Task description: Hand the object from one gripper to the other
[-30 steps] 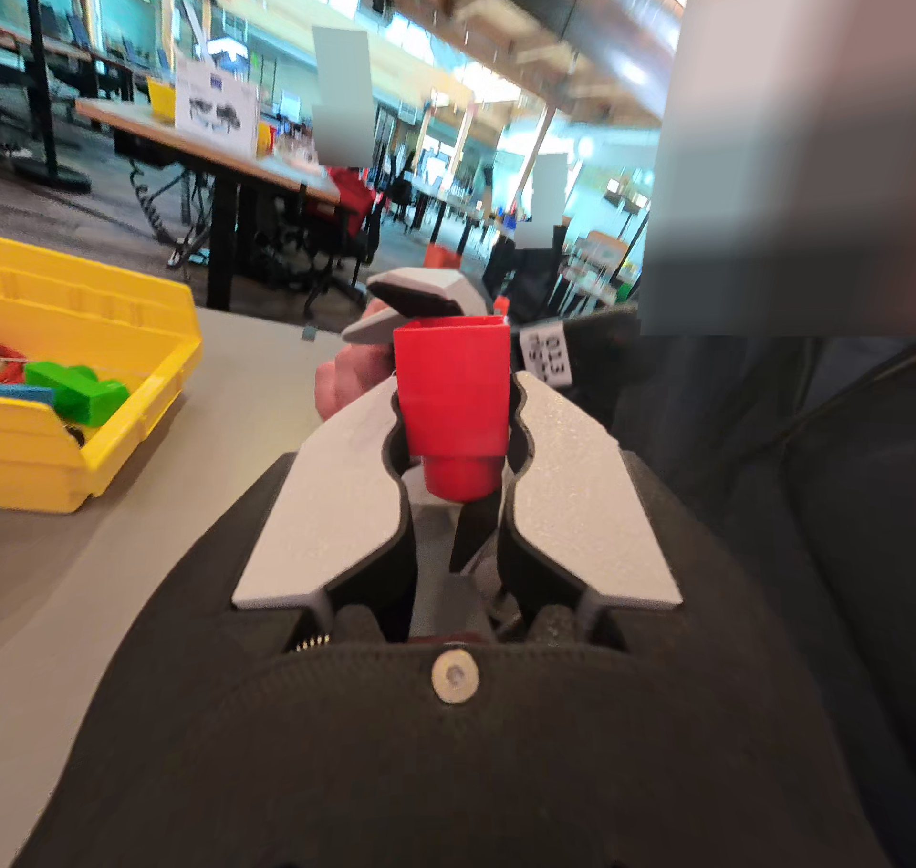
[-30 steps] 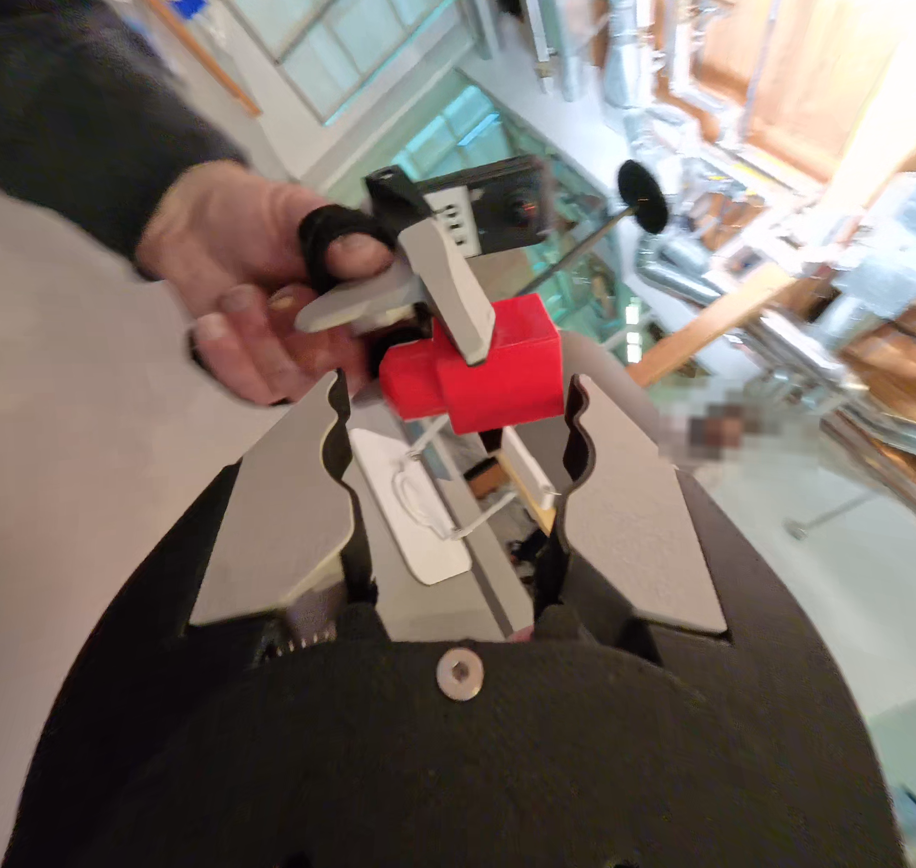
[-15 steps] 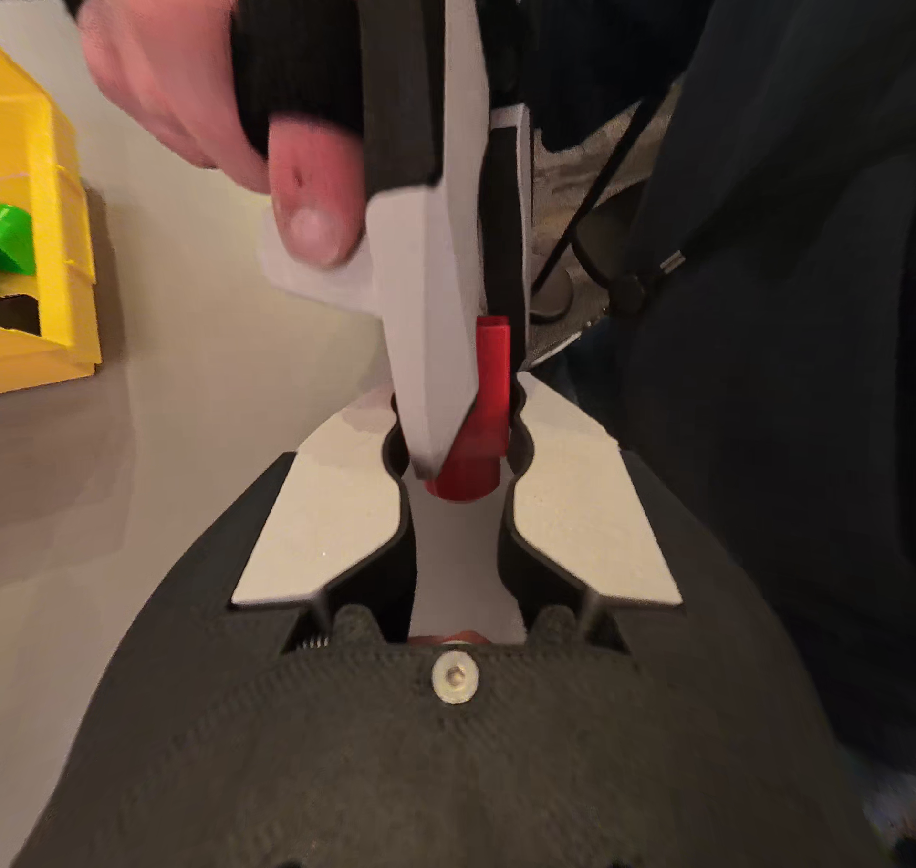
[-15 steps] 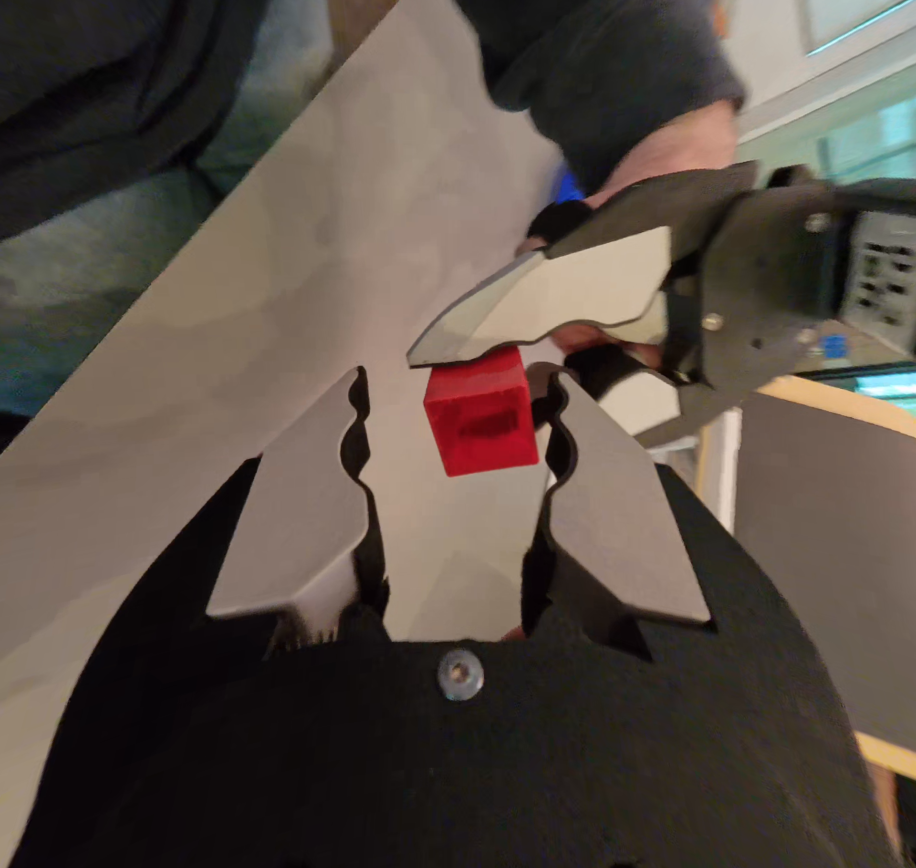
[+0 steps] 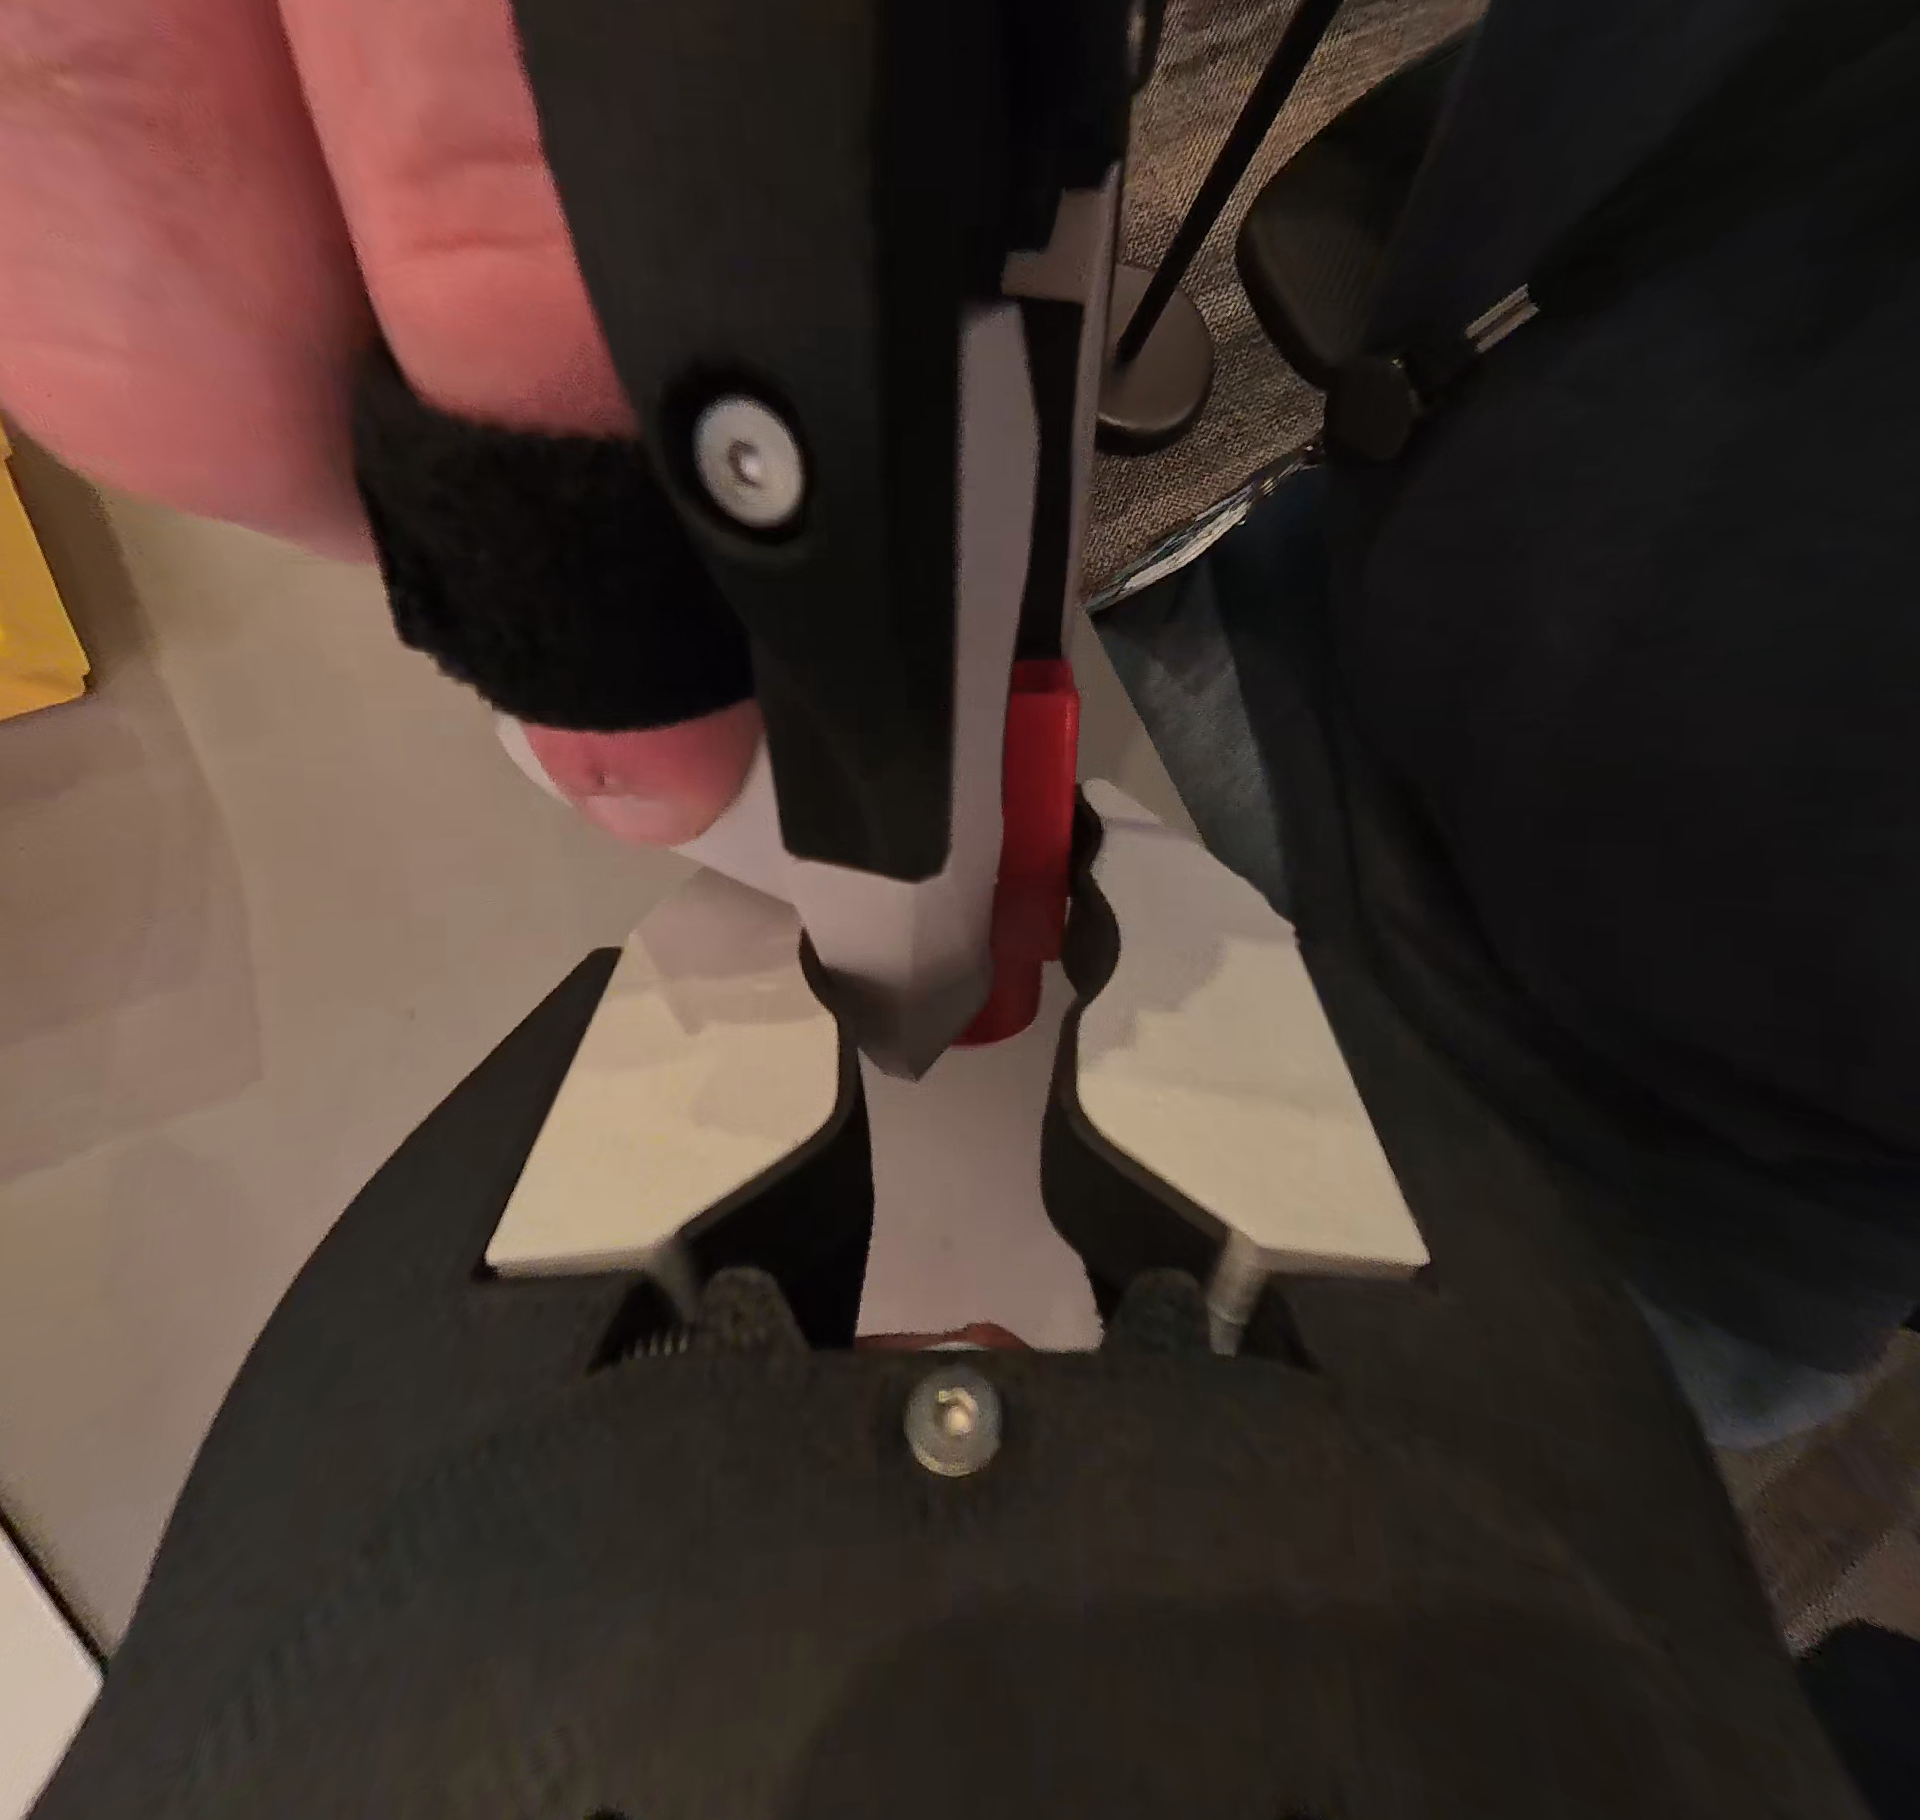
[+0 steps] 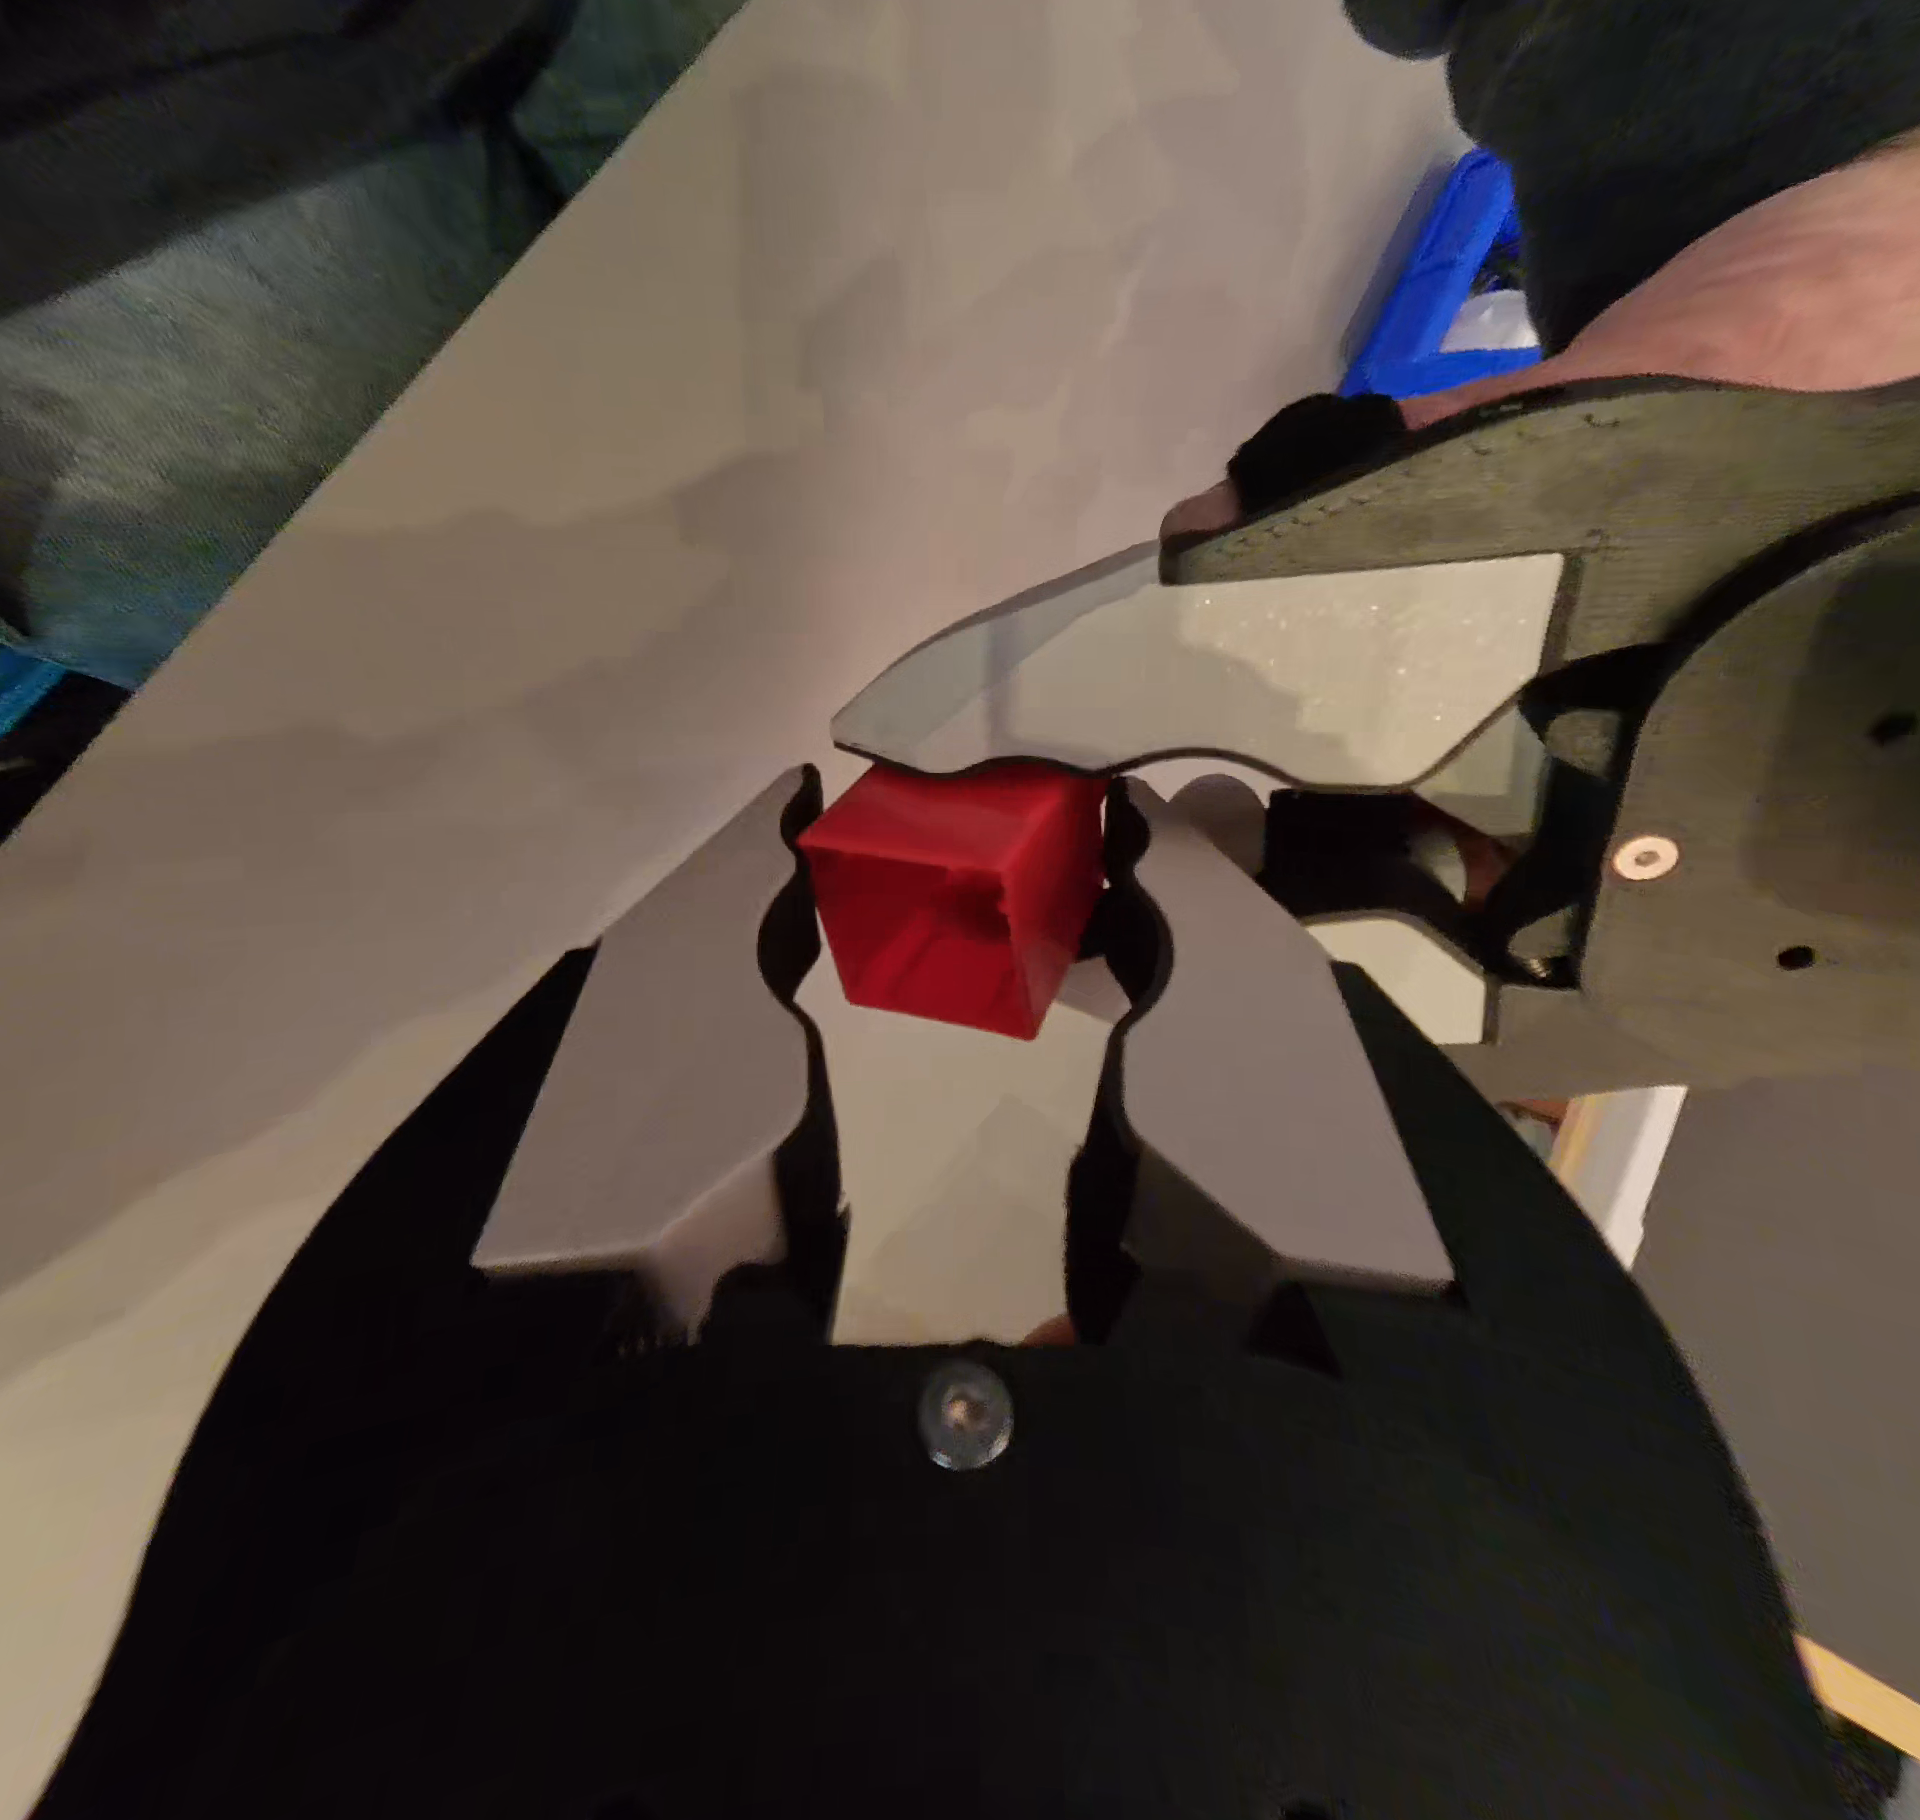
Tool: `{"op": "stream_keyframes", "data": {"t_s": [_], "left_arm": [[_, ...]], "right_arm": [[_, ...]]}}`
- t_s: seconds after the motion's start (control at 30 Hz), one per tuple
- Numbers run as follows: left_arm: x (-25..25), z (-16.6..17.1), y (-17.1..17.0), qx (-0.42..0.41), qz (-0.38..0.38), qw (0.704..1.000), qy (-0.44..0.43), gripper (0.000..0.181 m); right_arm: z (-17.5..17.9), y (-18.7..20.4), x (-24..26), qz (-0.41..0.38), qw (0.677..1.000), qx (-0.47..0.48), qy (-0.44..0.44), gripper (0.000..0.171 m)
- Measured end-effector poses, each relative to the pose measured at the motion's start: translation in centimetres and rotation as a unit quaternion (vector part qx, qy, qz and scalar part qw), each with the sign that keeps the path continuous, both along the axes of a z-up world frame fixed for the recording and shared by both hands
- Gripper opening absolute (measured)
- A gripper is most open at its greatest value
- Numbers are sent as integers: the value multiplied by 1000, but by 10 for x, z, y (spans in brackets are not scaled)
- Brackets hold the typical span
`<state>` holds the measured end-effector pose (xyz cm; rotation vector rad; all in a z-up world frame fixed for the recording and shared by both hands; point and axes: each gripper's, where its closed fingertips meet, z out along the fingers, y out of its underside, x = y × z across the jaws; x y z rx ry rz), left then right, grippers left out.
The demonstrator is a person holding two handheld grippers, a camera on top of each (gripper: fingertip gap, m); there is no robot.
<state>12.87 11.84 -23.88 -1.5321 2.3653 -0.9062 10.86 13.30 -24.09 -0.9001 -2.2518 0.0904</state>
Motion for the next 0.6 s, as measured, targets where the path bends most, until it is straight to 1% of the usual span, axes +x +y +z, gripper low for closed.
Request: {"op": "stream_keyframes", "data": {"t_s": [0.1,0.23,0.27,0.37,0.43,0.53,0.6], "left_arm": [[-1,-4,4,14,1,1000,10,37],[2,5,13,8,28,999,-16,40],[4,10,16,-2,40,999,-31,43],[6,28,24,-47,81,991,-98,53],[8,37,24,-86,103,980,-146,54],[9,35,26,-111,128,970,-175,53],[11,42,25,-146,141,956,-212,53]], "right_arm": [[-1,6,-1,-5,1000,28,9,49],[15,19,-4,-34,995,58,71,44],[22,23,-4,-44,993,67,90,33],[40,31,-4,-69,980,92,162,34],[47,33,-4,-81,972,96,199,34],[49,35,-3,-93,964,118,220,34],[53,36,-3,-98,955,134,246,34]]}}
